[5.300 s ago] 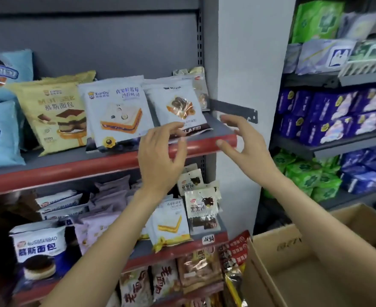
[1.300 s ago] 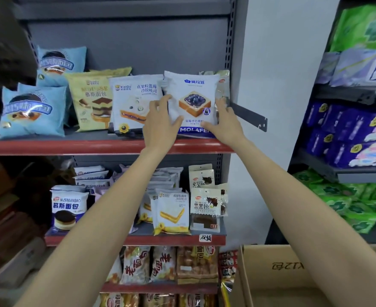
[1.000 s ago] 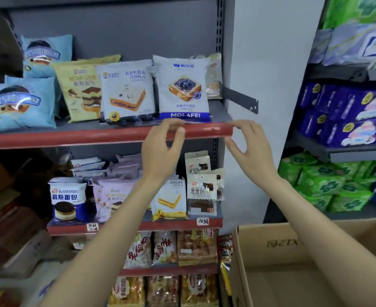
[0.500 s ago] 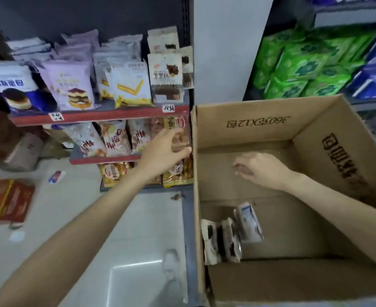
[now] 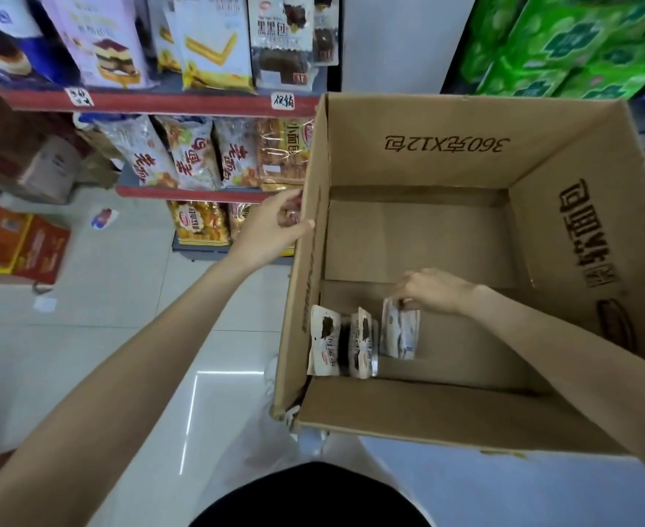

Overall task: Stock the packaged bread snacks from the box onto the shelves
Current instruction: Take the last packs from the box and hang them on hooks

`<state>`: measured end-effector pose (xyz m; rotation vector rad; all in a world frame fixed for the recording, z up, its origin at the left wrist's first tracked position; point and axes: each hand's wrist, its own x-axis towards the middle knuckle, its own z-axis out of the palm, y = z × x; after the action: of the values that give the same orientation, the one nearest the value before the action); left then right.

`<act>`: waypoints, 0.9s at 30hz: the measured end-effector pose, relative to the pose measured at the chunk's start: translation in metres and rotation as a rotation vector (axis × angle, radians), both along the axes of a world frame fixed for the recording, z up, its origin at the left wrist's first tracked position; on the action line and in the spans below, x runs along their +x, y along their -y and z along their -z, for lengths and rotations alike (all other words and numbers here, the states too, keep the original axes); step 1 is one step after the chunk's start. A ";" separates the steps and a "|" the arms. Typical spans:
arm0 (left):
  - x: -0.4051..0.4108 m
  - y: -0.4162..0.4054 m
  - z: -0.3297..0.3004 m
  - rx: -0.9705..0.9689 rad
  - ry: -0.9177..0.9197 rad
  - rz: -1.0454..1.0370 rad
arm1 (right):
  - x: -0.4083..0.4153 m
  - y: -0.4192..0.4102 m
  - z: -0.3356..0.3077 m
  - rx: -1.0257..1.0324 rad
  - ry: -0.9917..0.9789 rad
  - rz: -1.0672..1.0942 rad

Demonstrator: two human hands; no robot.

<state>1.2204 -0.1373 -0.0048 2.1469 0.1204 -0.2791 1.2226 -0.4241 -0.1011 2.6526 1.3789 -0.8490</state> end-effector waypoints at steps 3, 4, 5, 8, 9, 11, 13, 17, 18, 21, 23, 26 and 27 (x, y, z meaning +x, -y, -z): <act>-0.002 0.006 -0.003 0.084 0.015 -0.033 | -0.001 0.000 0.001 0.000 -0.009 -0.003; -0.004 0.009 -0.004 0.215 0.093 -0.044 | -0.003 0.001 0.002 -0.005 -0.007 -0.002; -0.008 0.014 -0.005 0.369 0.222 -0.038 | -0.005 0.002 0.004 -0.015 -0.007 -0.002; -0.017 0.048 -0.012 0.557 0.570 0.146 | -0.008 0.017 0.007 -0.043 -0.010 0.040; -0.018 0.062 -0.010 0.562 0.554 0.264 | -0.008 0.023 0.007 -0.054 -0.021 0.076; -0.020 0.089 0.004 0.664 0.291 0.499 | -0.007 0.035 0.005 -0.059 -0.035 0.146; -0.021 0.107 0.024 0.877 -0.094 0.702 | -0.008 0.047 0.003 -0.038 -0.063 0.229; -0.035 0.118 0.066 0.974 -0.571 0.835 | -0.011 0.070 0.000 -0.011 -0.113 0.379; -0.041 0.118 0.074 0.946 -0.584 0.811 | -0.013 0.075 -0.001 -0.006 -0.116 0.414; -0.054 0.121 0.088 0.897 -0.534 0.724 | -0.017 0.085 -0.005 -0.003 -0.108 0.490; -0.052 0.123 0.085 0.869 -0.497 0.674 | -0.018 0.091 -0.010 0.062 -0.109 0.589; -0.037 0.122 0.070 0.836 -0.358 0.655 | -0.016 0.103 -0.027 0.232 -0.024 0.790; -0.031 0.121 0.062 0.797 -0.299 0.638 | -0.015 0.107 -0.034 0.304 0.029 0.852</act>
<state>1.1897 -0.2578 -0.0672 2.8716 -0.3513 -1.0684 1.2077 -0.5307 -0.0673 3.5050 0.3201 -0.6439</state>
